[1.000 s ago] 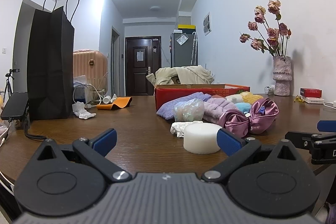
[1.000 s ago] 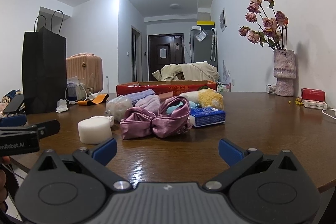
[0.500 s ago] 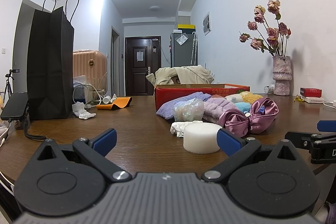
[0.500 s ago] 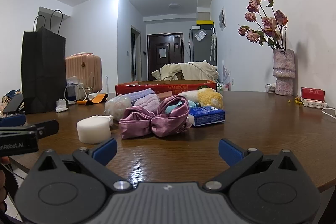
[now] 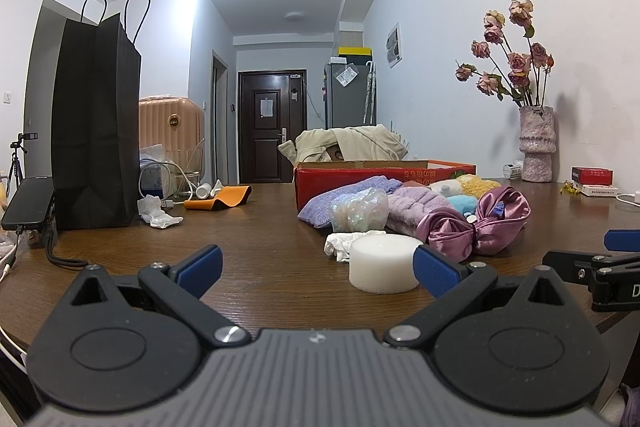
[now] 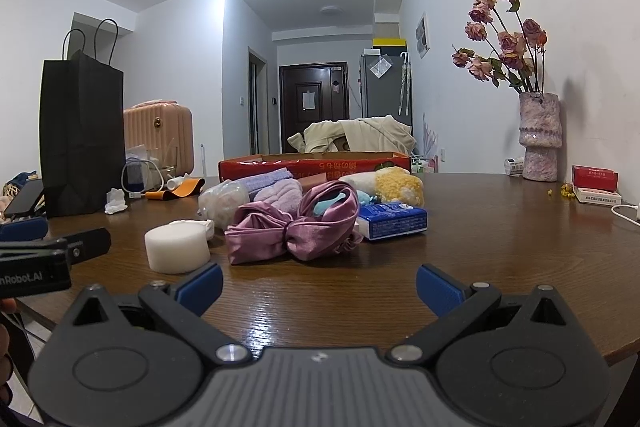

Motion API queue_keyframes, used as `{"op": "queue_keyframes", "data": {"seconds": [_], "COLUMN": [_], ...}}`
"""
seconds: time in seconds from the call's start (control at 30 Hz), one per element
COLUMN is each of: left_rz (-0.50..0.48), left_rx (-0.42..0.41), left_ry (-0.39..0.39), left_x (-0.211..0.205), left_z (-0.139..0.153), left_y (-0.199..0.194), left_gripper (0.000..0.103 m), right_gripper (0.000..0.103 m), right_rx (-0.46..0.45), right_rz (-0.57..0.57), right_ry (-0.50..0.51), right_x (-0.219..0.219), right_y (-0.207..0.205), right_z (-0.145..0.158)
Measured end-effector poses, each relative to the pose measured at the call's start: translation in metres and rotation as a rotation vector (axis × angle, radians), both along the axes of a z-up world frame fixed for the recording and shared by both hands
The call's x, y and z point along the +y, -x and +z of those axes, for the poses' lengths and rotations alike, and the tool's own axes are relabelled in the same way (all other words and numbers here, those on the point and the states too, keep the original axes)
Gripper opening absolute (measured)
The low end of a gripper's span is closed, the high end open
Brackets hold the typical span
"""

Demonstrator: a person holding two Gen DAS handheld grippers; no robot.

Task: Organize soft objects

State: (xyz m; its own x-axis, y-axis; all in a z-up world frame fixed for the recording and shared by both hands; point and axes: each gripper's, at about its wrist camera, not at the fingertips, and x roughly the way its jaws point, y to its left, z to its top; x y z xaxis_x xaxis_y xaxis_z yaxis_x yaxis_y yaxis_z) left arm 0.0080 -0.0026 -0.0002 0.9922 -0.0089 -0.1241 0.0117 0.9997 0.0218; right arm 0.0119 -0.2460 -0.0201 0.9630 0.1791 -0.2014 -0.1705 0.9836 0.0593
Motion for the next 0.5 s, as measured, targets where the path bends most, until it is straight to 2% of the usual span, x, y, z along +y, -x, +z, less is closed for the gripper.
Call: {"op": "queue_keyframes", "data": {"seconds": [0.5], "left_rz": [0.001], "left_rx": [-0.004], "left_ry": [-0.003], "left_x": [0.0], "left_z": [0.0006], "left_y": [-0.0005], "left_gripper": [0.103], "right_gripper": [0.103], "right_rx": [-0.001], "right_rz": [-0.004], "right_ry": [-0.004], "right_x": [-0.0003], "right_y": [-0.0001], "right_z": [0.0003]}}
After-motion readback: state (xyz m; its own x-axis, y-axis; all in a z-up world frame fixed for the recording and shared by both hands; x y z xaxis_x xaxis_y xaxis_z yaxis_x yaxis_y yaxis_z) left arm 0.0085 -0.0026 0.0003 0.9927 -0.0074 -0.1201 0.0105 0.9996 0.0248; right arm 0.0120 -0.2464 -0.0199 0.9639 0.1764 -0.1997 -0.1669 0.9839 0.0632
